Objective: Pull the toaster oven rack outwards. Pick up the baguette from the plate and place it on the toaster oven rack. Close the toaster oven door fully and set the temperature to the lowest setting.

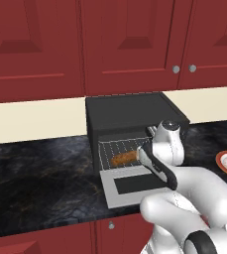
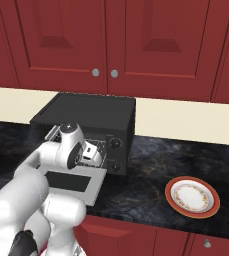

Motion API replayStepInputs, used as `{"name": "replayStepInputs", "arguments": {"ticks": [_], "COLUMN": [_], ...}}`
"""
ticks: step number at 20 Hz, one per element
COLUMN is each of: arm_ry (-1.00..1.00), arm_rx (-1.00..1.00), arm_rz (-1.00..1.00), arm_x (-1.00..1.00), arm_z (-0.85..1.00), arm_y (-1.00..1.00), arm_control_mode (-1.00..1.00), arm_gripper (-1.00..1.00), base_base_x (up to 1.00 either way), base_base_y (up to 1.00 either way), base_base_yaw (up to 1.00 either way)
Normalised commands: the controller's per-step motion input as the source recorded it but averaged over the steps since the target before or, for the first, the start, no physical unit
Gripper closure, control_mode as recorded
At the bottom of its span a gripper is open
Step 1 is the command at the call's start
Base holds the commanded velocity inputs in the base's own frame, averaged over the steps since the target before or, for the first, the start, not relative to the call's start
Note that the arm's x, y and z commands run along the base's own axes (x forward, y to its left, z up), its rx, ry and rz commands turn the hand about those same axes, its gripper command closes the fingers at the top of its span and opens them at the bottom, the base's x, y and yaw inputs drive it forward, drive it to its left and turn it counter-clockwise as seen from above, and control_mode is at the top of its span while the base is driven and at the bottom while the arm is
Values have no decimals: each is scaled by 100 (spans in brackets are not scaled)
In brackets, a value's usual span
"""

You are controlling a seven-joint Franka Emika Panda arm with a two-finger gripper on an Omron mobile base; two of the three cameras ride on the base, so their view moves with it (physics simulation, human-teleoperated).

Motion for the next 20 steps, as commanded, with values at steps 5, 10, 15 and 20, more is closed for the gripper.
{"name": "replayStepInputs", "arguments": {"ticks": [5,10,15,20], "arm_ry": [-6,-34,-37,-48], "arm_rx": [14,1,9,24], "arm_rz": [7,7,1,0], "arm_x": [-27,-1,1,3], "arm_z": [-98,-100,-95,-46], "arm_y": [-71,-22,-4,-12], "arm_control_mode": [-100,-100,-100,-100], "arm_gripper": [-100,-100,-100,-100], "base_base_x": [0,0,0,0], "base_base_y": [0,0,0,0], "base_base_yaw": [0,0,0,0]}}
